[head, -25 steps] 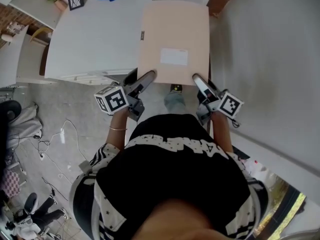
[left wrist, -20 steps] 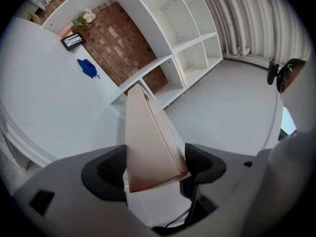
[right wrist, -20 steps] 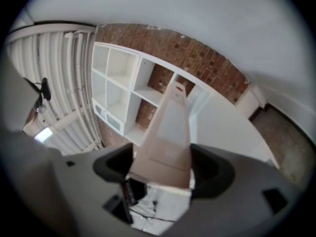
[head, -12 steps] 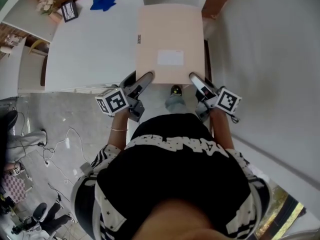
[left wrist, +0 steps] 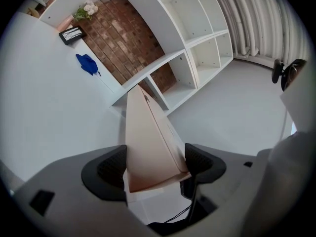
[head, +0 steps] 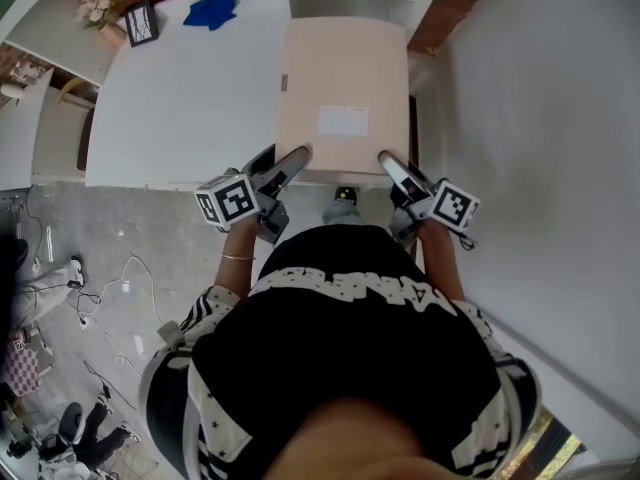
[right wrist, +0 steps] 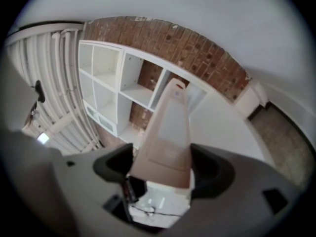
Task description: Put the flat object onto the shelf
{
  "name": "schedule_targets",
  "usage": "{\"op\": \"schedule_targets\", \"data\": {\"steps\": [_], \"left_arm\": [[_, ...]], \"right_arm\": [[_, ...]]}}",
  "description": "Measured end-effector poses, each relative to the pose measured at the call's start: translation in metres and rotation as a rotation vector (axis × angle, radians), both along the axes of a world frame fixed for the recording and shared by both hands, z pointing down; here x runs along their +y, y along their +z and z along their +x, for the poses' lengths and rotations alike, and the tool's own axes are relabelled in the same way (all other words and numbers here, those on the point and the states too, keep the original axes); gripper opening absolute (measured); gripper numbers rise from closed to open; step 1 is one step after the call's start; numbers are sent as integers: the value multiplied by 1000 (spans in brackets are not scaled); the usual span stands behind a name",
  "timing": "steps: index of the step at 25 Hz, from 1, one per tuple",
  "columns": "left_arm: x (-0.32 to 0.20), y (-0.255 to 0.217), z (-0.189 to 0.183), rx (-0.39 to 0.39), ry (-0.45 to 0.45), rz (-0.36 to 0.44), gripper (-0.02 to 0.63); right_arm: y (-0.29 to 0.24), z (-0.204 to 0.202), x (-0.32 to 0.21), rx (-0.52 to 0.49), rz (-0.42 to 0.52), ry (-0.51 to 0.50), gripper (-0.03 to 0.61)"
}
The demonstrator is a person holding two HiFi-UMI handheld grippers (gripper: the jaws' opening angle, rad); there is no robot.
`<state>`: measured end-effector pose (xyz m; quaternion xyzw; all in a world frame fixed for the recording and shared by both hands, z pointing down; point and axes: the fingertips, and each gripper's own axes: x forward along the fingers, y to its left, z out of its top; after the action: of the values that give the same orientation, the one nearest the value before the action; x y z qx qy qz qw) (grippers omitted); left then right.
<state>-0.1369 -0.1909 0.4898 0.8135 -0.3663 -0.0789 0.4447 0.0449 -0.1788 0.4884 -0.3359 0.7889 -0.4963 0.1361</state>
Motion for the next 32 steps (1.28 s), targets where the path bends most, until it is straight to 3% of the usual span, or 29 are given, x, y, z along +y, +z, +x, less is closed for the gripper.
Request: {"op": "schedule_targets", "data": {"steps": [20,24,27,32], "left_arm": [[-25,16,15,-23,-44,-58,379],[-37,20,22,-14,-56,-65,379],[-43,28,17,-52,-80,-70,379],[-52,25,18,-33,-96,-76,379]], "right_arm": [[23,14,-34,-10,-72,-66,364],[44,27,-42,11,-202,-32,364],[39,24,-52,-17,-155,-72,364],[50,28,-57,10,-247,-52,364]]}}
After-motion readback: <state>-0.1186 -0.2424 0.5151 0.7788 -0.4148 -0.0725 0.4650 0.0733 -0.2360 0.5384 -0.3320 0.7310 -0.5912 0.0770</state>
